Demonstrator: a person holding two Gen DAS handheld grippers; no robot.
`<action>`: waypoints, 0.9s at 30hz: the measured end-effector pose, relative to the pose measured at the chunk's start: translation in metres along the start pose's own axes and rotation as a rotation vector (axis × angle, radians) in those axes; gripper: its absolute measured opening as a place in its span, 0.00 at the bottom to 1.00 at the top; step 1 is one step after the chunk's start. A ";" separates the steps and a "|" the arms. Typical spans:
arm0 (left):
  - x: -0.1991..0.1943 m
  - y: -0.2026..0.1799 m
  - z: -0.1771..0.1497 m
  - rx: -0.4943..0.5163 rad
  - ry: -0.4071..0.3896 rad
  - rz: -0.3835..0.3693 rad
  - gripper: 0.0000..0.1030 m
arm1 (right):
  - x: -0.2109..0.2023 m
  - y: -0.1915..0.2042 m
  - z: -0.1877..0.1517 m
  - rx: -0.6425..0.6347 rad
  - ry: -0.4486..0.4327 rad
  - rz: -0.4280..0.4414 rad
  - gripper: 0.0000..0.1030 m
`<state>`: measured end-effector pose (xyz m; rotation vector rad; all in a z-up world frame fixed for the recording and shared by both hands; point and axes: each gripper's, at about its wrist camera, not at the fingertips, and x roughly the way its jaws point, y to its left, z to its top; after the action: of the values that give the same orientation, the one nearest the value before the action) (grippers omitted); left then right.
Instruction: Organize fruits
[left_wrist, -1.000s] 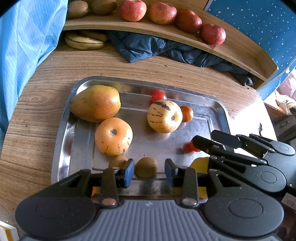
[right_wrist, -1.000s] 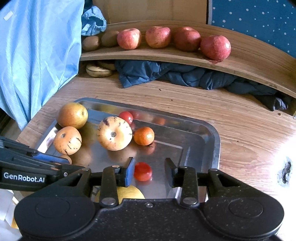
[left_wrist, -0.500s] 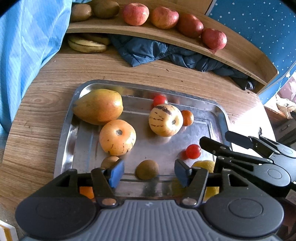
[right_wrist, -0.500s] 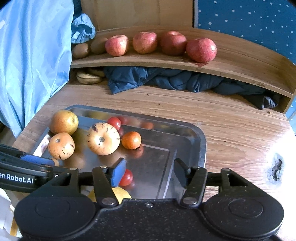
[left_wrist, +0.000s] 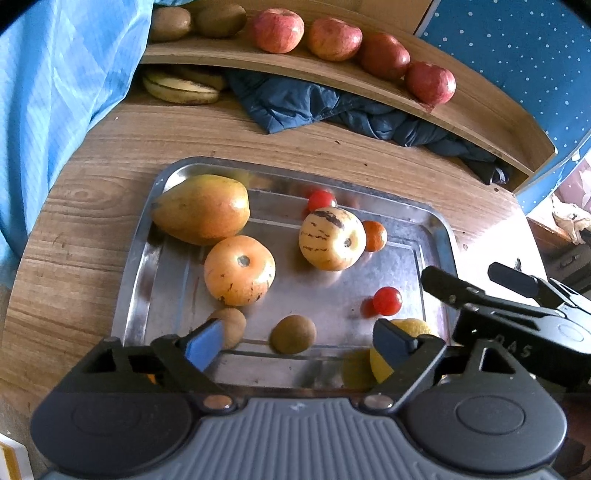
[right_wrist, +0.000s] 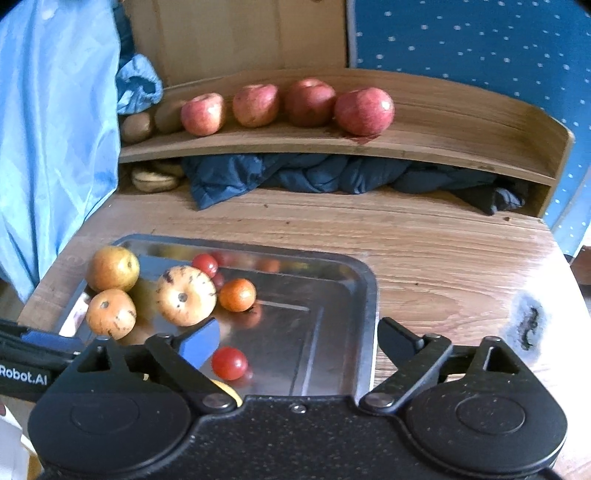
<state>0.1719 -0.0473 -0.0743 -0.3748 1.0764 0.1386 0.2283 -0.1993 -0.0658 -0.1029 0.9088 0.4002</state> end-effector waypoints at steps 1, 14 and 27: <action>-0.001 0.000 0.000 -0.003 -0.001 -0.001 0.93 | -0.001 -0.002 0.000 0.009 -0.004 -0.004 0.94; -0.011 -0.006 -0.003 0.017 -0.013 -0.010 0.99 | -0.014 -0.025 -0.004 0.137 -0.012 -0.078 0.99; -0.027 -0.006 -0.009 -0.013 -0.066 -0.027 1.00 | -0.033 -0.030 -0.011 0.144 -0.045 -0.098 0.99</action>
<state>0.1533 -0.0545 -0.0528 -0.3934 1.0055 0.1332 0.2137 -0.2394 -0.0488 -0.0063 0.8819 0.2441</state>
